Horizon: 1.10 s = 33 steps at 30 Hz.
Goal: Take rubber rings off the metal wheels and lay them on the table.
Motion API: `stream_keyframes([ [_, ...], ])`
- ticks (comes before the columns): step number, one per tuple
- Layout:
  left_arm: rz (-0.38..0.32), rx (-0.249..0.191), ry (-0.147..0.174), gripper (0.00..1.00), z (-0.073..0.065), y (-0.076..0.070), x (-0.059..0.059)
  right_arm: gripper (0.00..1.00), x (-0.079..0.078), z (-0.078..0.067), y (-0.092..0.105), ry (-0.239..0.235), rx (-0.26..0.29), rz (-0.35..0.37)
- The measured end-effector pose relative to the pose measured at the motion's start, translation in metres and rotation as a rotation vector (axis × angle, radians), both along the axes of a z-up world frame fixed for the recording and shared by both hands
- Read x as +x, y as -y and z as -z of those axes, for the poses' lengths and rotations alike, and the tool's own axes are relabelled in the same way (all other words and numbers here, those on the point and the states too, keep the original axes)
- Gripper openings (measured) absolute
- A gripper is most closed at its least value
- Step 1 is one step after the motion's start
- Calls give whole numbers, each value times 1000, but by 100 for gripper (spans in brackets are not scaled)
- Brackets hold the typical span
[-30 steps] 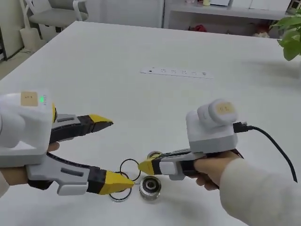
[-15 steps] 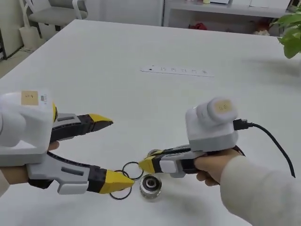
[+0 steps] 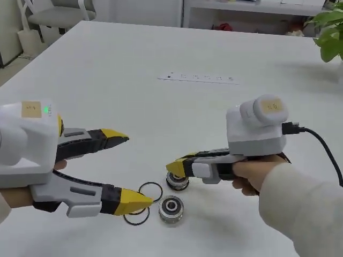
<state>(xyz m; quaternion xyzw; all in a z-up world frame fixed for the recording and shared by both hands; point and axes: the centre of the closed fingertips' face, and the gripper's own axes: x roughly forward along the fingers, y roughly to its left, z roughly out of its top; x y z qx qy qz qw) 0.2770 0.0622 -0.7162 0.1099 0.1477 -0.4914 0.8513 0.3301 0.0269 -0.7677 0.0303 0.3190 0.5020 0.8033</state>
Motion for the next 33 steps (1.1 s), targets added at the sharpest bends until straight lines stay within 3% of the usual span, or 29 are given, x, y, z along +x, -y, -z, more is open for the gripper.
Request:
stream_keyframes([
  [5,-11,-11,5,75,-4,0,3,16,4,1,7,4,-2,17],
  [12,-15,-44,22,74,-16,2,12,19,9,7,18,-33,-7,44],
  [16,-1,-30,32,74,-19,7,20,21,12,12,24,-53,-13,52],
  [22,22,-39,48,72,-30,16,30,26,8,14,32,-69,-16,-14],
  [27,38,-49,70,71,-41,23,39,28,2,26,37,-66,-63,-49],
  [30,52,-37,90,70,-48,29,43,30,-1,32,35,-33,-95,-100],
  [33,66,-65,111,68,-60,38,48,29,-6,33,31,4,-114,-144],
])
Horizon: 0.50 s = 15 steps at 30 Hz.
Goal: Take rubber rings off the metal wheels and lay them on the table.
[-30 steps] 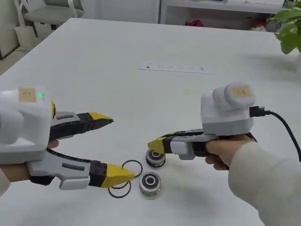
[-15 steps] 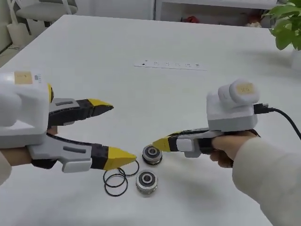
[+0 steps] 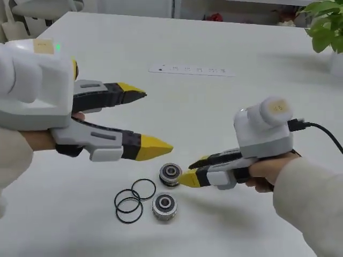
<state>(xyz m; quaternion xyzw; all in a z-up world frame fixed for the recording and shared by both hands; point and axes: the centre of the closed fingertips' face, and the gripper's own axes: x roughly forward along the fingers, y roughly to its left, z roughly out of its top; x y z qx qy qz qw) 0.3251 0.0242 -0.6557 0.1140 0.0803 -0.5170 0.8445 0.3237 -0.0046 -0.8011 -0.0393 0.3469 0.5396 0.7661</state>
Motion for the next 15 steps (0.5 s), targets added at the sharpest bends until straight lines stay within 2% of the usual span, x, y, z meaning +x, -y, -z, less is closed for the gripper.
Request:
stream_keyframes([
  [2,15,5,10,67,-1,8,2,27,-2,0,-3,24,-2,-11],
  [6,13,45,4,64,14,13,10,23,3,2,-1,66,-19,-23],
  [9,30,69,-13,59,34,18,6,23,4,2,-1,74,-20,-24],
  [10,32,77,-10,57,39,19,6,23,4,2,-1,76,-20,-27],
  [12,24,119,13,55,52,18,7,21,2,4,-2,80,-27,-38],
  [15,31,161,-10,52,76,17,5,21,1,7,-2,83,-35,-46],
])
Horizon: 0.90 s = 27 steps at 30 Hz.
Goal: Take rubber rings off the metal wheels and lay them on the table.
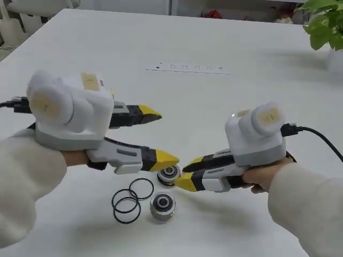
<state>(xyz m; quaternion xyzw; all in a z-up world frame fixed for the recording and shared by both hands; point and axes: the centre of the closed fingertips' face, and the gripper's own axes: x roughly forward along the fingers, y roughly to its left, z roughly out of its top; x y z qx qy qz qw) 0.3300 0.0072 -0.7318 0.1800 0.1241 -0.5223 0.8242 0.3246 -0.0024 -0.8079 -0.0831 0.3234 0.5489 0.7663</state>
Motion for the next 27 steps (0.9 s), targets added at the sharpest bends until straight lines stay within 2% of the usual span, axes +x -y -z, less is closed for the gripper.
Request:
stream_keyframes([
  [2,-7,25,-14,44,12,-2,0,21,0,1,0,4,-6,-4],
  [4,-14,31,-26,39,19,-3,0,21,-1,2,-1,5,-6,-7],
  [7,-33,33,-40,38,26,-5,3,20,-3,2,-3,11,-10,-18],
  [12,-59,25,-70,28,35,-3,7,19,-3,2,-4,25,-12,-23],
  [14,-66,7,-110,27,40,-1,5,19,-4,2,-4,26,-12,-26],
  [16,-56,3,-123,25,44,2,2,18,-4,2,-4,30,-12,-29],
  [19,-39,48,-132,24,55,1,-3,16,-3,3,-4,41,-18,-35],
  [23,-35,59,-138,22,59,2,-4,14,-2,3,-3,54,-27,-38],
  [27,-39,50,-139,19,59,2,-2,11,-1,3,-2,66,-31,-41],
])
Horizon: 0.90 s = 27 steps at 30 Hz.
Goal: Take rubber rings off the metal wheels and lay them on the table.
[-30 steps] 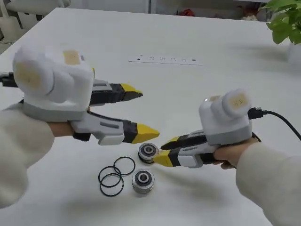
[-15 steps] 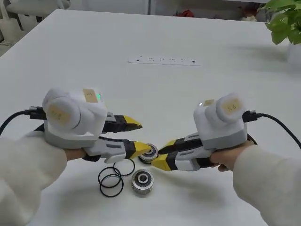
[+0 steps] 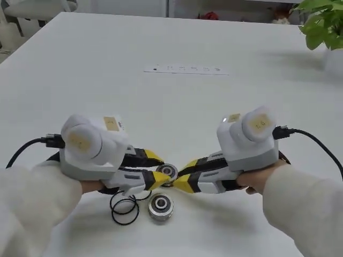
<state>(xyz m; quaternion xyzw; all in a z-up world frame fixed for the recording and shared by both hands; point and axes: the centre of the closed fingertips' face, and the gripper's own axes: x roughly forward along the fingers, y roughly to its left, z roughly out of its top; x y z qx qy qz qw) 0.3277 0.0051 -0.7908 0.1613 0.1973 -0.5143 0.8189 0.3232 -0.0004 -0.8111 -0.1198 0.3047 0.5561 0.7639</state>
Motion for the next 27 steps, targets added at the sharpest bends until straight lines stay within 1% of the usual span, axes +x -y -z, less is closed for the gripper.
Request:
stream_keyframes([
  [2,2,-12,-19,16,1,1,-2,10,0,0,0,2,-1,0],
  [4,-4,-2,-5,13,1,0,1,8,0,0,1,12,-8,-8],
  [5,-5,4,-2,13,1,0,1,7,0,1,1,19,-11,-14],
  [7,-8,-2,-9,13,1,0,1,2,1,0,2,39,-14,-19],
  [10,-14,-8,-16,13,1,0,1,2,1,0,2,44,-18,-21],
  [11,-15,-9,-17,13,1,0,1,1,1,0,2,54,-22,-24],
  [13,-17,-12,-20,13,1,0,1,0,1,0,2,53,-23,-18],
  [15,-16,-14,-22,13,1,0,1,0,3,0,3,42,-22,-4],
  [20,-11,-14,-17,13,1,2,0,0,4,1,6,-21,-4,47],
  [24,-19,-24,-21,13,1,2,0,0,4,1,7,-86,17,99],
  [27,-22,-27,-21,13,1,2,-1,0,5,1,8,-105,28,115],
])
